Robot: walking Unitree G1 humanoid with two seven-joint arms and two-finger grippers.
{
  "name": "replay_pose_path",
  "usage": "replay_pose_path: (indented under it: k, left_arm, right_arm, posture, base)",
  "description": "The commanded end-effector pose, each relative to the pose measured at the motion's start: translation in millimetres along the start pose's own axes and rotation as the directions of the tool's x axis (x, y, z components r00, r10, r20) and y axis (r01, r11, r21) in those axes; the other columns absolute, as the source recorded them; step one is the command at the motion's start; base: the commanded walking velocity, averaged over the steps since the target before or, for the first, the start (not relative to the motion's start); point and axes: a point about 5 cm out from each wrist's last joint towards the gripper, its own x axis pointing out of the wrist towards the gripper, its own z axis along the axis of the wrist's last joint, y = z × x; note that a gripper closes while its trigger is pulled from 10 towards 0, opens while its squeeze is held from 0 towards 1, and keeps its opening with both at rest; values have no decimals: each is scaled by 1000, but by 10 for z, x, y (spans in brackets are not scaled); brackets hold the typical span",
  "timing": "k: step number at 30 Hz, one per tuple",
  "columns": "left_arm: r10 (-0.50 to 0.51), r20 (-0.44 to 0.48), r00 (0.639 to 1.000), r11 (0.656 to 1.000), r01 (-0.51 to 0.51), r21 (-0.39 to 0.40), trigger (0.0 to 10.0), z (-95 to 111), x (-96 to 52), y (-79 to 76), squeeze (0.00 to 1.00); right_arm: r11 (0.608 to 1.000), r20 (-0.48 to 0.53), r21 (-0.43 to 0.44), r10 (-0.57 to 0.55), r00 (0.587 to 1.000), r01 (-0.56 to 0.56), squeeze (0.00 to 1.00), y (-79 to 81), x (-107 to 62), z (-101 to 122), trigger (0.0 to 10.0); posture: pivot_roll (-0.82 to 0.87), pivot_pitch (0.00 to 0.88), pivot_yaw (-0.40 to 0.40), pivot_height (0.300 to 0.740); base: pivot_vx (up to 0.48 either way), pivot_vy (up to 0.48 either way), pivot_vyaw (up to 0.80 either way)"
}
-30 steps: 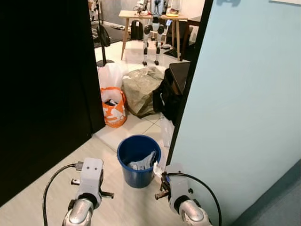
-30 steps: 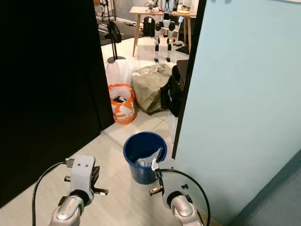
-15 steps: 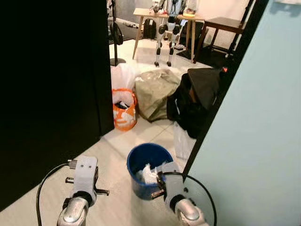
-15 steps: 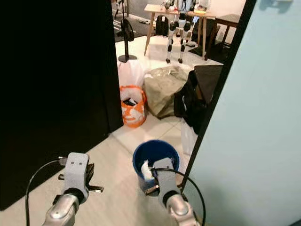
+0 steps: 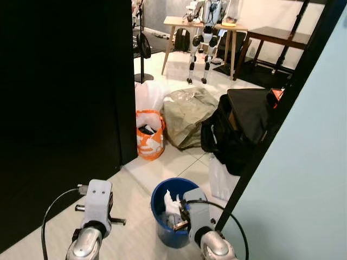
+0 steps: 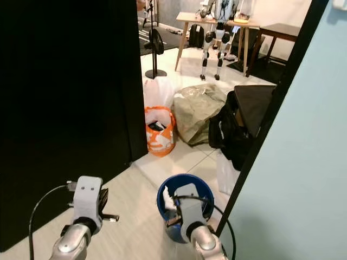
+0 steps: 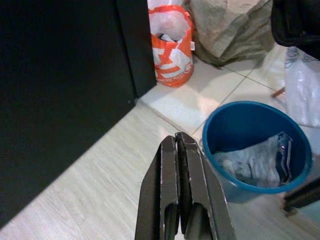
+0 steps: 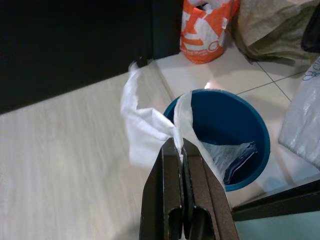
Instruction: Clean up the room
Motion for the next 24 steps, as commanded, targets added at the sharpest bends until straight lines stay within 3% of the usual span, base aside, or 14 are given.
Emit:
replay_pose_path:
  k: [1, 13, 21, 24]
  left_arm:
    - [-10, -17, 1000, 1000, 10, -2, 10000, -34, -19, -22, 0]
    - [-16, -21, 1000, 1000, 16, 4, 10000, -36, -23, -22, 0]
    - [-16, -22, 1000, 1000, 16, 4, 10000, -37, -24, -20, 0]
    - [-15, -23, 1000, 1000, 15, 4, 10000, -40, -29, -22, 0]
  right_arm:
    - [1000, -45, 0, -8, 999, 8, 0, -11, -23, -100, 10000]
    - [999, -76, 19, -30, 997, 32, 0, -24, -46, -169, 10000]
    - [999, -80, 22, -22, 997, 24, 0, -9, -49, -182, 10000]
    - [1000, -89, 5, -11, 996, 12, 0, 2, -52, -202, 10000]
  posture:
    - [71, 112, -51, 740]
    - [72, 120, -44, 740]
    - [72, 122, -44, 740]
    - [71, 124, -45, 740]
  base:
    - [307, 0, 0]
    - [306, 0, 0]
    - [299, 0, -744]
    - [289, 0, 0]
